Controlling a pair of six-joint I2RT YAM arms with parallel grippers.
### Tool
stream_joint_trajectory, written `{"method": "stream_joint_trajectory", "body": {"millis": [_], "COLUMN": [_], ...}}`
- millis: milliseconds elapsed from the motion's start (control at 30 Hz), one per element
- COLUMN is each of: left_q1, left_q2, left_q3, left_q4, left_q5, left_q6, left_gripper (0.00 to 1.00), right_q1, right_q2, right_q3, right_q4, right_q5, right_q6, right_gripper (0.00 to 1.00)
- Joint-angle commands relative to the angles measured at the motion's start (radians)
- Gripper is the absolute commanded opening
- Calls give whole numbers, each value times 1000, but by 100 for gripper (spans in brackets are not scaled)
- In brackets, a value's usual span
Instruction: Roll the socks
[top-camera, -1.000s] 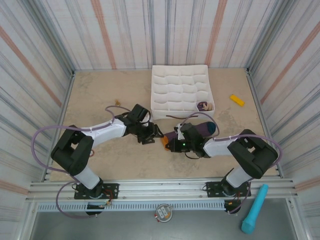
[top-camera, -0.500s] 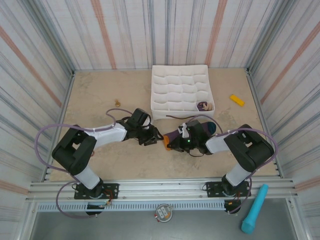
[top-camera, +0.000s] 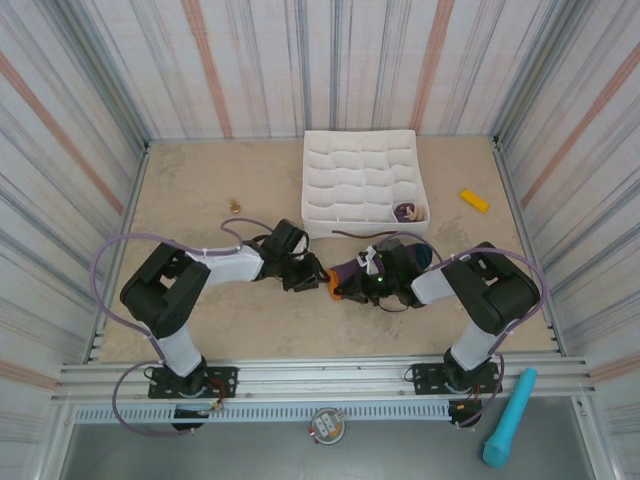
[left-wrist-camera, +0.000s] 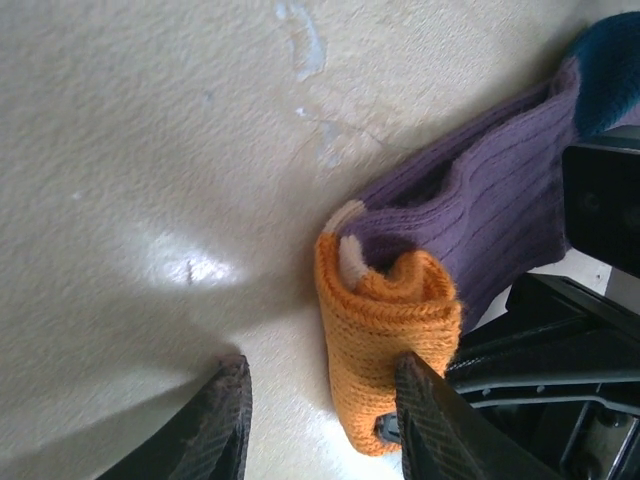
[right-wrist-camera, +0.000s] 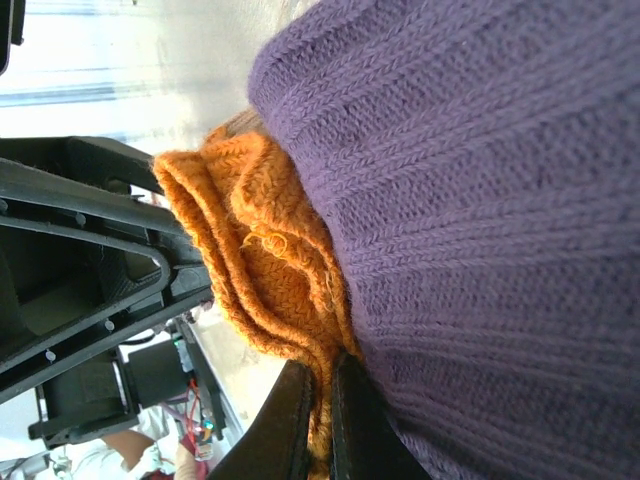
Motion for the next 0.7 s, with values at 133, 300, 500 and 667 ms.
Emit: {"method": "stream_joint_trajectory", "body": {"millis": [133, 300, 500, 667], "left_q1": [-10, -12, -15, -20], "left_q2": [50, 75, 100, 114], "left_q3": [28, 34, 35, 35], "left_q4": [0, 2, 41, 59], "left_q5": [-32, -39, -45, -49], "left_q6": [-8, -18, -44, -60], "left_gripper": [37, 36, 36, 33], "right_q1": [-19, -25, -28, -28], "right_q2": [32, 36, 44, 46], "right_q3": [-29, -30, -24, -25], "right_q4": [-56, -38, -28, -20], "right_q5": [24, 9, -2, -7], "right_q6": [26, 30, 32, 35], "right_gripper": [0, 0, 0, 0]}}
